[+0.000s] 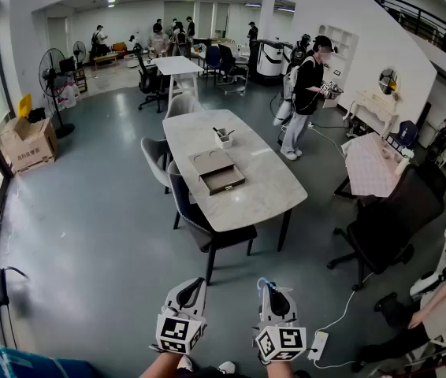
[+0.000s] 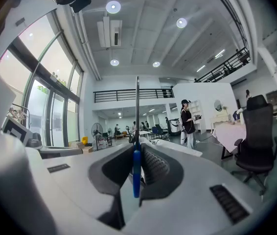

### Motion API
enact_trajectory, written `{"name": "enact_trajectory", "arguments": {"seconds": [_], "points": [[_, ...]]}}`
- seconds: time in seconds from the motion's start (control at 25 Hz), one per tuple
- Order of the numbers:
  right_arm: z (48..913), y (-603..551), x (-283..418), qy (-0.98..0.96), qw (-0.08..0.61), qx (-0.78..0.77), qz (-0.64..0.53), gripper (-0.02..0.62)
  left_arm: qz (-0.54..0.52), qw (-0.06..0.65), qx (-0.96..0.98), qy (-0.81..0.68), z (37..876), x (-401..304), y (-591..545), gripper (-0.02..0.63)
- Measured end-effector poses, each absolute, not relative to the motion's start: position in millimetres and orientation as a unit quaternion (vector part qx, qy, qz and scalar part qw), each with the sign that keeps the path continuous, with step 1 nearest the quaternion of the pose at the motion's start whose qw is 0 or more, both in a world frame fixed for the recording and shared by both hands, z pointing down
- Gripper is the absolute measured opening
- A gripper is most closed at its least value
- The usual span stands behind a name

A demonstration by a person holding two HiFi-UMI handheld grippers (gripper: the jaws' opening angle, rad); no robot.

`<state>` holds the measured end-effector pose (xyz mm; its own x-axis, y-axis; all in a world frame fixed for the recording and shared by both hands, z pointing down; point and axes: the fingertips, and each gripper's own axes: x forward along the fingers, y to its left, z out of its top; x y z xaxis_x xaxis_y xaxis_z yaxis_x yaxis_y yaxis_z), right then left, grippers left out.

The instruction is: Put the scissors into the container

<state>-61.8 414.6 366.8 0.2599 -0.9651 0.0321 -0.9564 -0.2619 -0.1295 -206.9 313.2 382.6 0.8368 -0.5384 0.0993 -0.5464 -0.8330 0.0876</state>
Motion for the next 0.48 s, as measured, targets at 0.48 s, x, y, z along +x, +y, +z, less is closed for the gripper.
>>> {"name": "enact_trajectory", "arguments": {"seconds": [0.48], "points": [[365.0,417.8,-56.1,0.607,0.048,-0.792,-0.046,0.037,0.038,0.053,0.957,-0.282,382.9,-199.1,316.3,0.020]]}}
